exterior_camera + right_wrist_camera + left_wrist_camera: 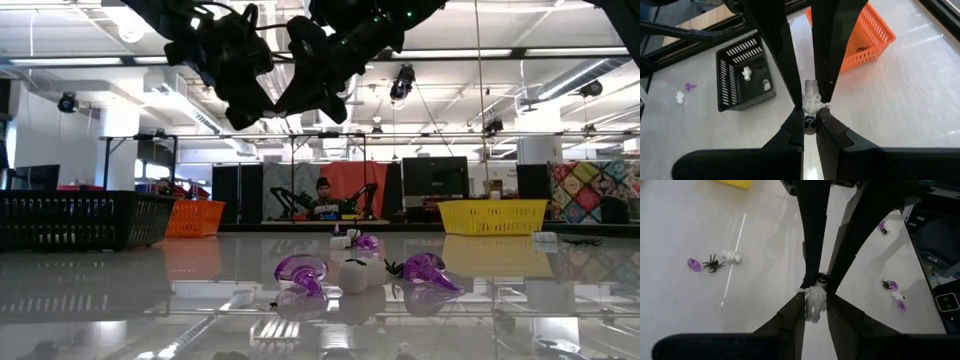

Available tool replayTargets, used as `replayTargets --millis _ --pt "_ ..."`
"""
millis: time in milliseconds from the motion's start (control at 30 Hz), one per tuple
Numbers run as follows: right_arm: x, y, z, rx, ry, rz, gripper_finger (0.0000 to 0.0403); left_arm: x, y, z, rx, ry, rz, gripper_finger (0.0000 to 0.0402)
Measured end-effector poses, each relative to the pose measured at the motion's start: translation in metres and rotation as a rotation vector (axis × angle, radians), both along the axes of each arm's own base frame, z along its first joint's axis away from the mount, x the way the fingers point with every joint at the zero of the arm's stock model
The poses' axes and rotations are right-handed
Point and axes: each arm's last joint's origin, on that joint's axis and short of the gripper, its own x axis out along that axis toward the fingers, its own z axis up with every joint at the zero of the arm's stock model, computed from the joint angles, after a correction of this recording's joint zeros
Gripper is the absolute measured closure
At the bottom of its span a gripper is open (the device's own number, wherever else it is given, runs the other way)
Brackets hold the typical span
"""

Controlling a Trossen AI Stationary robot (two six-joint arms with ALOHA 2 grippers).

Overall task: Sort Halloween decoration
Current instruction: Put the white skeleton toy into the black bin

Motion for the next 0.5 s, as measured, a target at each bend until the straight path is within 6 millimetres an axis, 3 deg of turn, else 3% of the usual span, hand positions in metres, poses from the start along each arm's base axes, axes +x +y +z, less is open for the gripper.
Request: replayTargets --millis 133,367,500 --pt "0.0002 0.0 0.0003 -0.002 -0.004 0.001 0.039 -0.0008 -0.0007 -0.0007 0.019 -0.002 -0.032 0.0338" --pt "-0.0002 -0.0019 0.0004 -0.003 -0.005 -0.001 0.039 -0.0009 -0.0009 -0.0007 0.043 -0.01 -0.057 0.0392" --pt "-0.0007 -0.002 0.001 -0.004 -0.005 -0.003 0.039 -0.0008 0.0008 0.0 0.052 -0.021 -0.054 0.0395"
